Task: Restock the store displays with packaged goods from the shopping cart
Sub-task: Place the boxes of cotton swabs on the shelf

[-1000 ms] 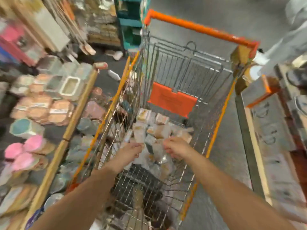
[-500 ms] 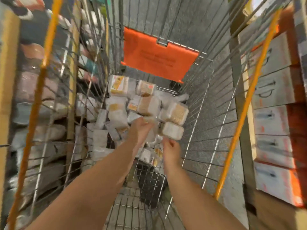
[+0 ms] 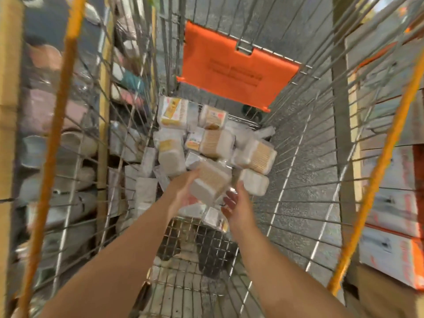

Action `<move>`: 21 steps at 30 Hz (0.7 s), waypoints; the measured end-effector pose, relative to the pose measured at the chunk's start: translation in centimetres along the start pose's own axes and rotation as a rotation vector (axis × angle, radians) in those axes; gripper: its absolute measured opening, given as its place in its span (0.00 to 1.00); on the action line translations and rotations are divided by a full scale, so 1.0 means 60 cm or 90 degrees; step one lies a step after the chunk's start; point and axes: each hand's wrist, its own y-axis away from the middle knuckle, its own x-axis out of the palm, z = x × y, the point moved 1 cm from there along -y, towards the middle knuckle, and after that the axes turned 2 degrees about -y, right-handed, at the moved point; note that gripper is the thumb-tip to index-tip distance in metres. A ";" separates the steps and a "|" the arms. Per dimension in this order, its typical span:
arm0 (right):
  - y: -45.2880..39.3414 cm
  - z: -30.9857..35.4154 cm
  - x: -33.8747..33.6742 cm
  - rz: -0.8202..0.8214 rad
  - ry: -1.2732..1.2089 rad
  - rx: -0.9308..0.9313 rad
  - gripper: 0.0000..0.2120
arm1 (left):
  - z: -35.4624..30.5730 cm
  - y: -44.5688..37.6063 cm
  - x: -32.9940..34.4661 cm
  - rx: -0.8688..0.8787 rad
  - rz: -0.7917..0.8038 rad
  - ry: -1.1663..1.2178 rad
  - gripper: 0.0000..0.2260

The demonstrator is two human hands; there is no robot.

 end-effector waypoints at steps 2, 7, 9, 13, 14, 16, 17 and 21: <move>-0.003 0.006 0.019 0.091 -0.047 0.033 0.26 | 0.000 0.025 -0.009 -0.024 0.023 0.031 0.11; -0.006 0.019 0.051 0.273 0.015 0.055 0.23 | -0.015 0.061 -0.029 0.064 0.033 0.012 0.13; -0.003 0.015 0.053 0.236 0.132 0.064 0.12 | -0.011 0.063 -0.037 0.138 0.000 -0.149 0.10; 0.001 0.018 0.054 0.170 0.215 0.088 0.21 | 0.002 0.076 -0.037 0.208 0.088 -0.416 0.12; 0.004 0.020 0.054 0.152 0.215 0.099 0.25 | -0.002 0.081 -0.033 0.196 0.112 -0.441 0.14; 0.006 0.024 0.056 0.125 0.224 0.120 0.33 | 0.005 0.067 -0.038 0.173 0.121 -0.448 0.19; 0.002 0.024 0.055 0.119 0.238 0.115 0.35 | 0.010 0.058 -0.040 0.163 0.112 -0.421 0.21; -0.011 0.060 0.051 0.088 0.194 0.066 0.33 | 0.024 0.047 -0.046 0.054 0.119 -0.110 0.17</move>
